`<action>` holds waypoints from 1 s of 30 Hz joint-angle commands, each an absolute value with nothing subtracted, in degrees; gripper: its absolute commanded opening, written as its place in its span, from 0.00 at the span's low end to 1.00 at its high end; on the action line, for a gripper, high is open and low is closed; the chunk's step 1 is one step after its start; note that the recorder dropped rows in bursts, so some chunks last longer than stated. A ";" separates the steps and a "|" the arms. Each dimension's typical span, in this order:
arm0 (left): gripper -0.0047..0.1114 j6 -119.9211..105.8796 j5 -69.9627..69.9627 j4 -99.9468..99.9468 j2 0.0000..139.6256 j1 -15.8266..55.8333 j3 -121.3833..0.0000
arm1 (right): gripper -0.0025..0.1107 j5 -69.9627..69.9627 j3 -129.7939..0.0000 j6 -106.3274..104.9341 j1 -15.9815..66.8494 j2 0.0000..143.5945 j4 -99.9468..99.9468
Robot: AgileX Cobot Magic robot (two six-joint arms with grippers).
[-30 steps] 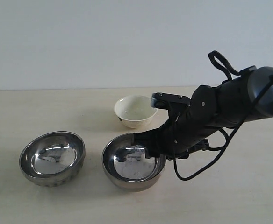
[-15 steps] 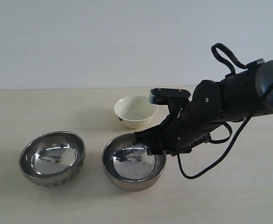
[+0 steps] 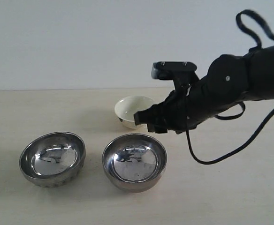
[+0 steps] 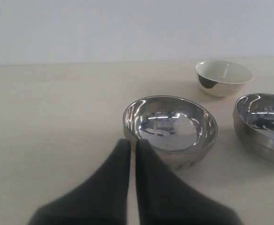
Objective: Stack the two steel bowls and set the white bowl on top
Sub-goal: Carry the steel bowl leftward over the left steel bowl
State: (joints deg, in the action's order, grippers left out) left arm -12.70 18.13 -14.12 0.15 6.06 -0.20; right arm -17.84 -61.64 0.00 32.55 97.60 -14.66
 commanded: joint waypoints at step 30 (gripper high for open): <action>0.07 -12.33 18.06 -14.08 0.00 5.93 0.00 | 0.40 -34.55 -89.50 -24.64 54.96 113.62 -12.41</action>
State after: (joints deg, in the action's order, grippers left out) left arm -12.70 18.13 -14.12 0.15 6.06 -0.20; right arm -32.55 -86.75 -22.89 54.14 110.84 -13.19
